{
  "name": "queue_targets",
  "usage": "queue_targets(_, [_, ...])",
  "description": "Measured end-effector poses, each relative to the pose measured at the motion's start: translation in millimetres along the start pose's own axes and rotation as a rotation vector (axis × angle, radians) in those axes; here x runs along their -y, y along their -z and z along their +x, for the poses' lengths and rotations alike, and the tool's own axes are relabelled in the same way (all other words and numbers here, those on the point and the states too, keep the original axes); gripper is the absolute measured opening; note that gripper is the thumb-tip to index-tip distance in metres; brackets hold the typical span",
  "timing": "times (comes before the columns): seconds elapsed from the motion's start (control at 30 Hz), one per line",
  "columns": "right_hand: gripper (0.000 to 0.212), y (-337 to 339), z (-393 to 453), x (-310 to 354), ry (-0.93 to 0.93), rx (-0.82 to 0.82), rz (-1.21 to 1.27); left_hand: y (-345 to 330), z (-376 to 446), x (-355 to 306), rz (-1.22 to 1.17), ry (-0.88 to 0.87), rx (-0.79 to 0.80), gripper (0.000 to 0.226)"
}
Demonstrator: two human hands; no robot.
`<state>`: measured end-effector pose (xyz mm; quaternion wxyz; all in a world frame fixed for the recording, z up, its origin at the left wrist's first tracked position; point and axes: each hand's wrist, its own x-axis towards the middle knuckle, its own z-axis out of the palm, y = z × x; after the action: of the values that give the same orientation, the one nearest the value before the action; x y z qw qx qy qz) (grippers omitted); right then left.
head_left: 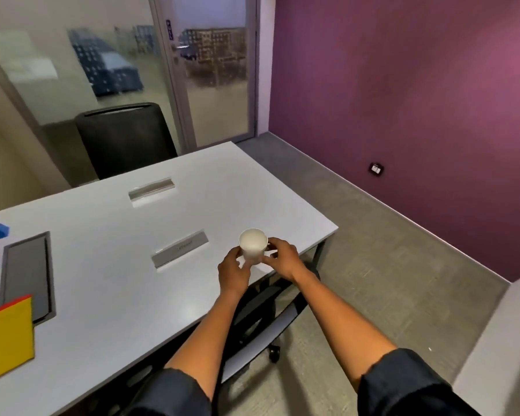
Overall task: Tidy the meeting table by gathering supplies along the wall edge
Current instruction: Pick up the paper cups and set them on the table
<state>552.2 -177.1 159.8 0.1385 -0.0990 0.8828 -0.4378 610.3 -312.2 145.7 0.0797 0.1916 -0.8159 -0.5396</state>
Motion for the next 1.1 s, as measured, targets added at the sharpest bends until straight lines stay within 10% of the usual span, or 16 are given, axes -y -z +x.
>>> queue_targets(1.1, [0.049,326.6,219.9,-237.0,-0.240,-0.247,0.123,-394.2,224.0,-157.8,0.133,-0.163,0.309,0.055])
